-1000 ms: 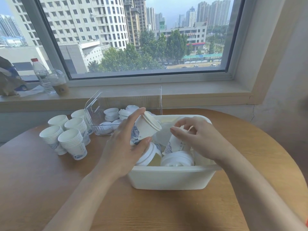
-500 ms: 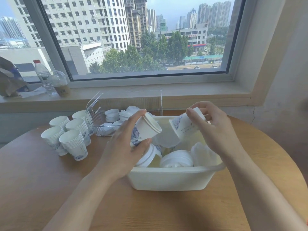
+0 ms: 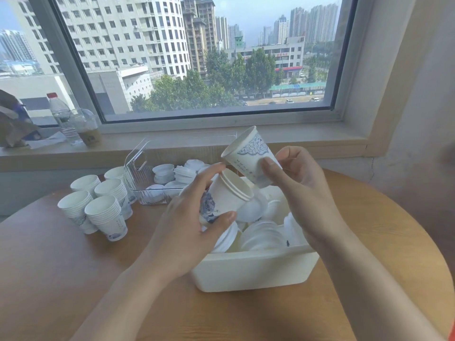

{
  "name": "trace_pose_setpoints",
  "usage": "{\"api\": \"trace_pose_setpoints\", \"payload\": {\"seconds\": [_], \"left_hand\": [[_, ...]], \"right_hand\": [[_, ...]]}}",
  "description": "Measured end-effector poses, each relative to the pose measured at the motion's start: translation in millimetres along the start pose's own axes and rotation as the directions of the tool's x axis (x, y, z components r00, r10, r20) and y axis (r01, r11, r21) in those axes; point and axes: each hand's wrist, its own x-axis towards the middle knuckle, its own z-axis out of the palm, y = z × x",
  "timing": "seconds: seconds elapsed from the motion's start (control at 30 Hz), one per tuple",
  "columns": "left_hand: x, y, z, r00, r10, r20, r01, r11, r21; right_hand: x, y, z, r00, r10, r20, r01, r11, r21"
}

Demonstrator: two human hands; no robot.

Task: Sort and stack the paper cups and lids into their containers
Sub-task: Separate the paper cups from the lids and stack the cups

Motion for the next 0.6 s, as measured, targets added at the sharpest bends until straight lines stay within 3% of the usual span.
{"api": "trace_pose_setpoints", "payload": {"seconds": [0.17, 0.37, 0.6], "left_hand": [[0, 8, 2, 0.998, 0.048, -0.038, -0.048, 0.999, -0.001], [-3, 5, -2, 0.997, 0.052, -0.057, -0.052, 0.999, -0.004], [-5, -9, -12, 0.989, 0.041, -0.143, -0.042, 0.999, -0.005]], "right_hand": [[-5, 0, 9, 0.999, 0.024, 0.041, -0.023, 1.000, -0.019], [-7, 3, 11, 0.987, -0.089, 0.130, 0.104, 0.987, -0.121], [-9, 2, 9, 0.980, -0.048, 0.195, 0.090, 0.973, -0.211]]}}
